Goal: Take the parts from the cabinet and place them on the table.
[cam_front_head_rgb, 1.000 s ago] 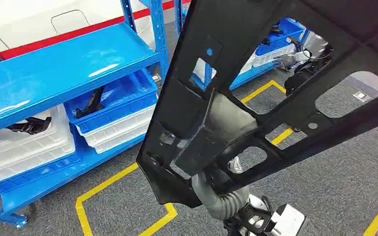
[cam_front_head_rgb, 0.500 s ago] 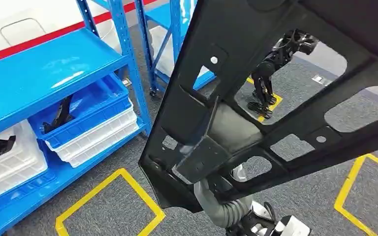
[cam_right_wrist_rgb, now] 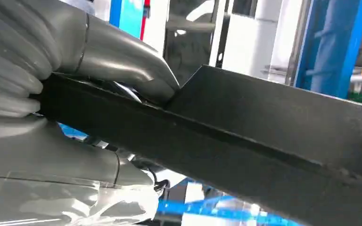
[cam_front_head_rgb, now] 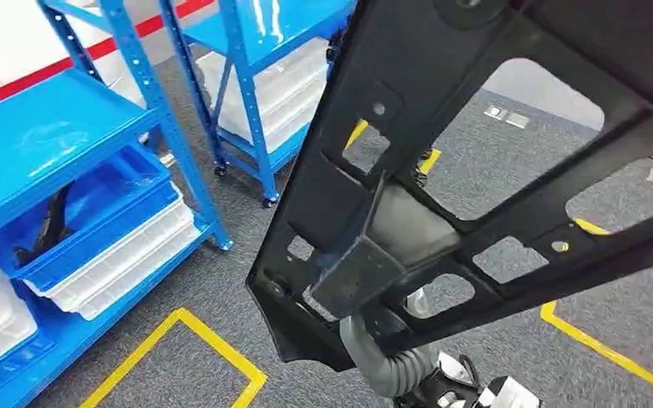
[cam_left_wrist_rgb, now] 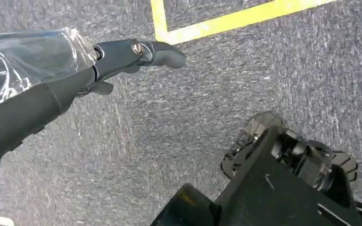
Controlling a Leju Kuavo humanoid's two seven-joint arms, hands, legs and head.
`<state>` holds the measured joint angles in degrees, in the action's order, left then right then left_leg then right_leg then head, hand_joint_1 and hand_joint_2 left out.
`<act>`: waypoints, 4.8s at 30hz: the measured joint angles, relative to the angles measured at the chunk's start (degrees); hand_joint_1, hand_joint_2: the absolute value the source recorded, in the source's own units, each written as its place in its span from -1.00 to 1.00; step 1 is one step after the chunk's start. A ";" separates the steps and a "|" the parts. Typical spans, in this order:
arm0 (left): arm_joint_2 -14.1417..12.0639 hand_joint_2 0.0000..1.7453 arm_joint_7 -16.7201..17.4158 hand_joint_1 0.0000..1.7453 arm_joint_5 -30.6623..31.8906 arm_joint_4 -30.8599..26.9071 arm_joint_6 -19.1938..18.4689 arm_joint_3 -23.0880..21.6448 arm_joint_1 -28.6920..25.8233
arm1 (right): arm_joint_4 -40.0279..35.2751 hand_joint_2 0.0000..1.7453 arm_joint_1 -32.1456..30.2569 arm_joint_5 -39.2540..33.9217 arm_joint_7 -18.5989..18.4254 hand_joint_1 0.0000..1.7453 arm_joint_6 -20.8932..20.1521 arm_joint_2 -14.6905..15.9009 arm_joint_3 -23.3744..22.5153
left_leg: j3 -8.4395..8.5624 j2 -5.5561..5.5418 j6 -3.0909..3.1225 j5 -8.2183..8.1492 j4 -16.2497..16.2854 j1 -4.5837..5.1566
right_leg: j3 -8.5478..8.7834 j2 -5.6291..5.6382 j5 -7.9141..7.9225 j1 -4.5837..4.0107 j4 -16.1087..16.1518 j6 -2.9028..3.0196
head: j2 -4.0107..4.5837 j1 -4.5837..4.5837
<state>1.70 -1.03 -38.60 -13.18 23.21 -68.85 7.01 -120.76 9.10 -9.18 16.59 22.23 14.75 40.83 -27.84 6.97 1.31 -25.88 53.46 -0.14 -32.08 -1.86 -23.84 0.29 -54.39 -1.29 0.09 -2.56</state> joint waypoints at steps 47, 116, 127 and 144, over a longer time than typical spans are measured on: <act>0.85 1.00 -0.76 -1.00 -0.48 0.09 0.85 0.04 0.57 | -2.16 1.00 3.34 3.19 -4.46 1.00 0.61 0.59 0.37 | -0.83 -9.35 2.72 0.42 0.77 0.21 | -2.84 8.34 1.61 -0.24 -1.34 -0.64 | 0.00 0.04; 0.66 1.00 -0.79 -1.00 -1.44 0.11 1.33 0.09 -0.30 | -3.93 1.00 1.93 4.17 -4.24 1.00 2.14 1.79 0.35 | -0.38 -3.28 1.90 0.62 -0.56 -0.05 | -5.80 1.51 -2.47 1.07 -9.87 -2.54 | 0.00 -0.31; 0.50 1.00 -0.79 -1.00 -1.55 0.11 1.44 0.09 0.06 | -4.20 1.00 2.33 4.22 -4.22 1.00 2.12 1.81 0.35 | -1.79 -4.82 -1.00 -4.47 5.59 -0.40 | -0.85 1.48 -0.08 0.76 -0.67 0.40 | -0.02 0.00; 0.44 1.00 -0.85 -1.00 -1.66 0.13 1.79 0.07 -0.21 | -4.22 1.00 2.75 4.20 -4.20 1.00 1.99 1.86 0.37 | -1.26 -6.90 2.00 1.15 -0.31 -0.20 | -8.18 2.89 -6.62 0.48 -13.98 -1.66 | 0.00 -0.17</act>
<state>2.14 -1.88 -40.26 -13.05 25.00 -68.78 6.80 -124.98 11.85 -4.98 12.39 24.22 16.61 41.20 -29.10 0.07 3.30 -24.73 53.14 -0.34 -40.26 1.04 -30.47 0.77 -68.37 -2.95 0.09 -2.73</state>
